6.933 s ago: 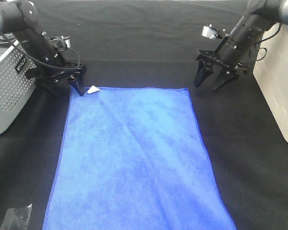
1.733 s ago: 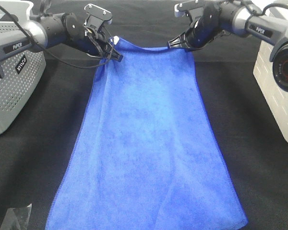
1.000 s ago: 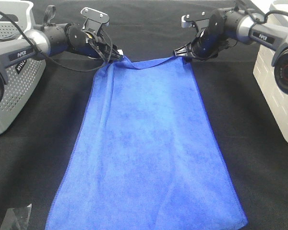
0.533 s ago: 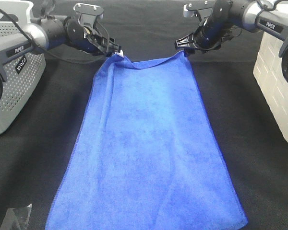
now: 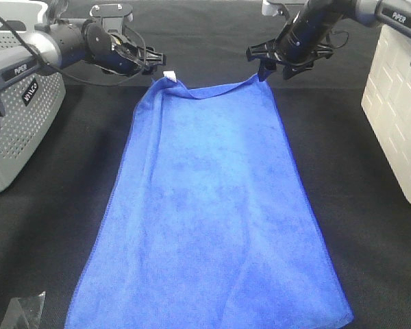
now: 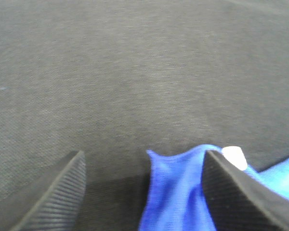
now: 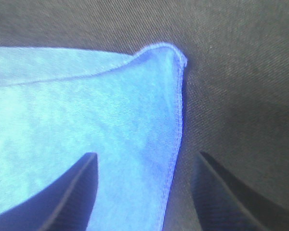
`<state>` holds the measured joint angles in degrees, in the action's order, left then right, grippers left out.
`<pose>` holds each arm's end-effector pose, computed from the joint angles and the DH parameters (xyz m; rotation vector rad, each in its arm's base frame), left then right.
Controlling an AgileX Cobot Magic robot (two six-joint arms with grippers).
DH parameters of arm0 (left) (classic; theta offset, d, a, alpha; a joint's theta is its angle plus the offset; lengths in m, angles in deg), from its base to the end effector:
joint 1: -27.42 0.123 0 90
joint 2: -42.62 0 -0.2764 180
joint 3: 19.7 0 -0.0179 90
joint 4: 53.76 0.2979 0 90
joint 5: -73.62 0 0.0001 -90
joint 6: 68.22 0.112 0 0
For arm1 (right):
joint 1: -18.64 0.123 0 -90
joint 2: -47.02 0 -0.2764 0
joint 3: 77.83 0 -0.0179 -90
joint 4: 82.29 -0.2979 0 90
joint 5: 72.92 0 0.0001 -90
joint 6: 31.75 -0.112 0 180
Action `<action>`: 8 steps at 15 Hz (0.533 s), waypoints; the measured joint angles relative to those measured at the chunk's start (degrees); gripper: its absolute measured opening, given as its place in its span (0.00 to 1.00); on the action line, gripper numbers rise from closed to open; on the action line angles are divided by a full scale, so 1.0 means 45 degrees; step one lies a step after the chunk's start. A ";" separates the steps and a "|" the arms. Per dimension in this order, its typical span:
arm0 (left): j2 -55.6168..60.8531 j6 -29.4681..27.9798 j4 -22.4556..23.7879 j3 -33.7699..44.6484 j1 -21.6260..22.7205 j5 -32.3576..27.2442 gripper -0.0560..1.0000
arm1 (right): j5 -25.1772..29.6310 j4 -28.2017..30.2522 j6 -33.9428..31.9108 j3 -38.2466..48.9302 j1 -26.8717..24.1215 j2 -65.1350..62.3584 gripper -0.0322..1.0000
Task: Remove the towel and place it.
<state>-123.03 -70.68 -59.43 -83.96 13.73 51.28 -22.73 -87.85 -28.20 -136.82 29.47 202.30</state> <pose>0.6368 -0.1595 0.0882 0.1350 2.1642 -0.2557 0.5985 0.1230 0.1307 -0.2698 2.5446 0.1681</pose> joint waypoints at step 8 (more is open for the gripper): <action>-0.0700 0.0102 -0.0497 0.0000 0.0000 0.1464 0.63 | 0.0815 -0.0025 0.0013 0.0000 0.0000 -0.0700 0.60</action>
<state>-126.18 -70.22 -61.66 -83.96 13.73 57.87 -19.06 -87.96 -28.14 -136.82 29.47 199.15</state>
